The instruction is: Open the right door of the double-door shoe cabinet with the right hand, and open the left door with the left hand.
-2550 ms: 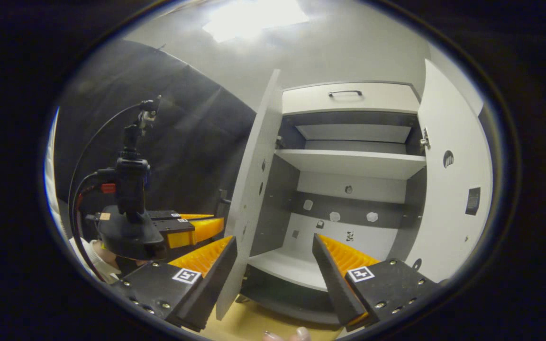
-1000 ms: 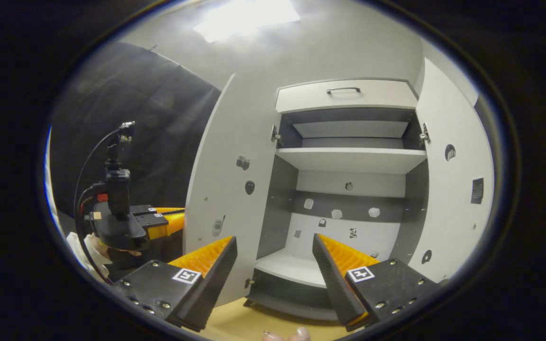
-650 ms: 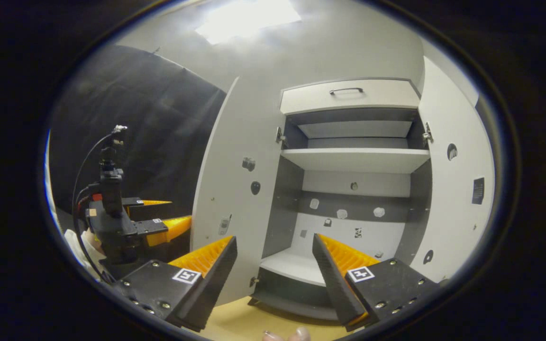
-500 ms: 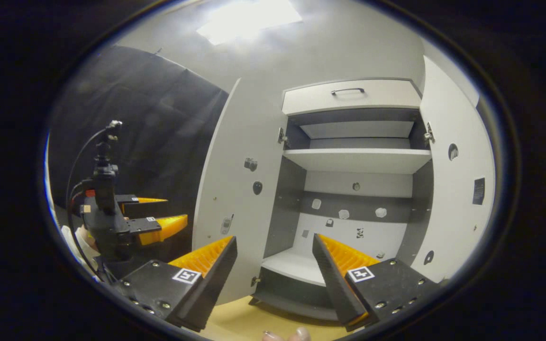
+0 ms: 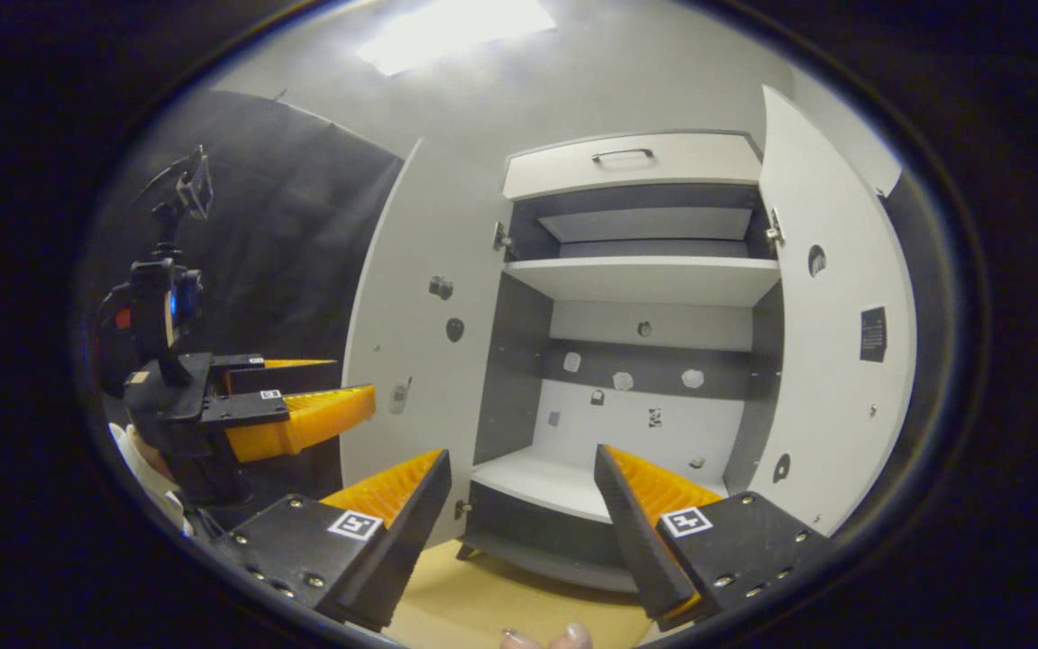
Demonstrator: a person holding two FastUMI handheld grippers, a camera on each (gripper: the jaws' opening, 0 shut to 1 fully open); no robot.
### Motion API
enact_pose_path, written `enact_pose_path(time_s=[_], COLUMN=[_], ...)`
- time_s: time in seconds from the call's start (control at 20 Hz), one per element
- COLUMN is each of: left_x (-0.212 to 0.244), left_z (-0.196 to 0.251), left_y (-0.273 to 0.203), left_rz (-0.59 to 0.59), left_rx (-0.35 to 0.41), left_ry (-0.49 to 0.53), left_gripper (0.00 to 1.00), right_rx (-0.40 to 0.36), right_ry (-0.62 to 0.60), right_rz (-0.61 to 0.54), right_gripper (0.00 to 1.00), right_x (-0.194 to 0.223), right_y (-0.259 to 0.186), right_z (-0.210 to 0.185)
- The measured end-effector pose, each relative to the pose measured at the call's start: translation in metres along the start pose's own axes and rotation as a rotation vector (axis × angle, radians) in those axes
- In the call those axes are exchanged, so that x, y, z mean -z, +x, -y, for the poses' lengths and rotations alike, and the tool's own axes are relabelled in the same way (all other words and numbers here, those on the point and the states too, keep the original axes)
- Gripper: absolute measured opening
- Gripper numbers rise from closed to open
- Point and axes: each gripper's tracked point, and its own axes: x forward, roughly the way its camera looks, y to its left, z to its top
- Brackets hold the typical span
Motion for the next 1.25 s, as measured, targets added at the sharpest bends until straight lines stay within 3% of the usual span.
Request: enact_pose_path(time_s=[0.25, 0.45, 0.95, 1.25], left_x=[0.019, 0.039, 0.042, 0.052], left_z=[0.053, 0.089, 0.096, 0.089], left_y=[0.028, 0.045, 0.076, 0.091], left_rz=[-0.056, -0.114, -0.090, -0.102], left_rx=[0.134, 0.225, 0.242, 0.245], left_ry=[-0.059, -0.116, -0.072, -0.074], left_gripper=[0.96, 0.98, 0.97, 1.00], right_rx=[0.094, 0.120, 0.161, 0.252], right_ry=[0.031, 0.060, 0.060, 0.050], right_rz=[-0.049, -0.085, -0.072, -0.087], right_gripper=[0.96, 0.95, 0.97, 0.96], right_x=[0.016, 0.027, 0.030, 0.039], right_y=[-0.008, -0.007, 0.010, 0.021], right_z=[0.035, 0.046, 0.060, 0.082])
